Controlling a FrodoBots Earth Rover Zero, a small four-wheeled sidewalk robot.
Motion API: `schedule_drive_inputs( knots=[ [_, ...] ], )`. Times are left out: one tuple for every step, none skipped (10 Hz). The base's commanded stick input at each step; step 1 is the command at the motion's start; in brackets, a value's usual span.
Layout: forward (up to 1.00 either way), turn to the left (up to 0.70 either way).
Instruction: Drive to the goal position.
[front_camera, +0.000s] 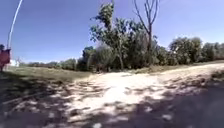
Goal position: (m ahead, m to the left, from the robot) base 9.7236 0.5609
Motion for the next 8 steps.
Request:
schedule_drive_inputs(
  knots=[
    [0.85, 0.00],
    [0.85, 0.00],
    [0.85, 0.00],
    [0.85, 0.00],
    [0.85, 0.00],
    [0.85, 0.00],
    [0.85, 0.00],
    [0.85, -0.03]
  ],
)
